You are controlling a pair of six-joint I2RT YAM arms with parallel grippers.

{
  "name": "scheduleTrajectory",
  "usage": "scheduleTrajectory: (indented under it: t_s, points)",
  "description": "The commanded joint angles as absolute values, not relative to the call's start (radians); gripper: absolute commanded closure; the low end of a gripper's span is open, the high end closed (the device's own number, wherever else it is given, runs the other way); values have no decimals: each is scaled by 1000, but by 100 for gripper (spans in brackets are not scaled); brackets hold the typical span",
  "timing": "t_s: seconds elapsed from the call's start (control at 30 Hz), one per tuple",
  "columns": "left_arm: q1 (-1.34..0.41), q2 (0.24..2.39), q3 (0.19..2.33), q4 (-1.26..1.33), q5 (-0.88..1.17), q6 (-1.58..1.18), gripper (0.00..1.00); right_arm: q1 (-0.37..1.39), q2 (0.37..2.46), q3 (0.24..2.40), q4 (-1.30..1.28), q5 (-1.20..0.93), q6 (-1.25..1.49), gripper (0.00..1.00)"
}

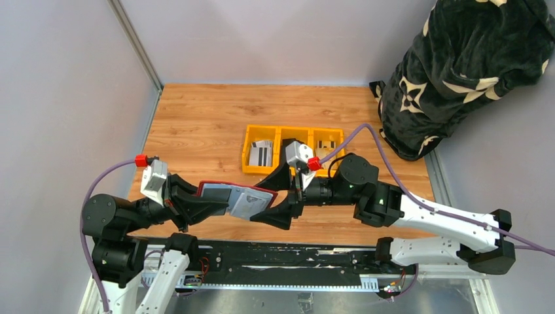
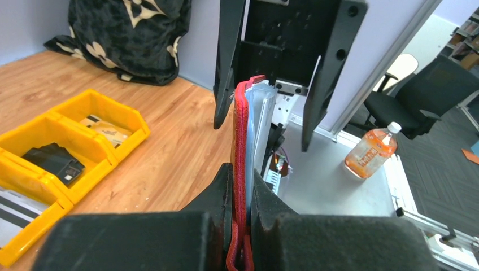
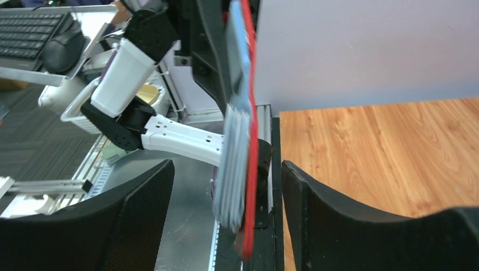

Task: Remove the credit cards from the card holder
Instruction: Remove the credit card from the card holder.

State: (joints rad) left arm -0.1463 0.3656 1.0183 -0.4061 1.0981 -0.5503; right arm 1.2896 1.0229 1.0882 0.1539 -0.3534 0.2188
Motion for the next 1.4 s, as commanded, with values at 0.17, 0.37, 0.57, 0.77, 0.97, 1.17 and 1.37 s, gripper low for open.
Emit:
scheduleTrajectory:
  t_s: [0.17, 0.37, 0.57, 0.77, 0.97, 1.17, 1.37]
  points:
    - [-144, 413, 1070, -503, 1186, -468, 100, 1224, 1204, 1362, -77, -609, 116, 30]
    - [-145, 442, 1121, -627, 1185, -355, 100, 1171, 1251, 1377, -85, -753, 181, 61]
    - [-145, 462, 1122, -634, 1191, -358, 66, 1151, 1247, 1363, -61, -804, 212, 98]
    - [-144, 464, 1085, -576, 1224, -438, 40, 1111, 1207, 1276, 105, -834, 312, 100]
    - [-144, 459, 1053, -435, 1245, -587, 57, 1099, 1167, 1171, 270, -844, 386, 100]
    - [-144, 464, 1058, -419, 1233, -607, 77, 1098, 1164, 1130, 373, -867, 442, 100]
    - [-144, 458, 1055, -399, 1198, -637, 100, 1095, 1158, 1107, 418, -863, 446, 76]
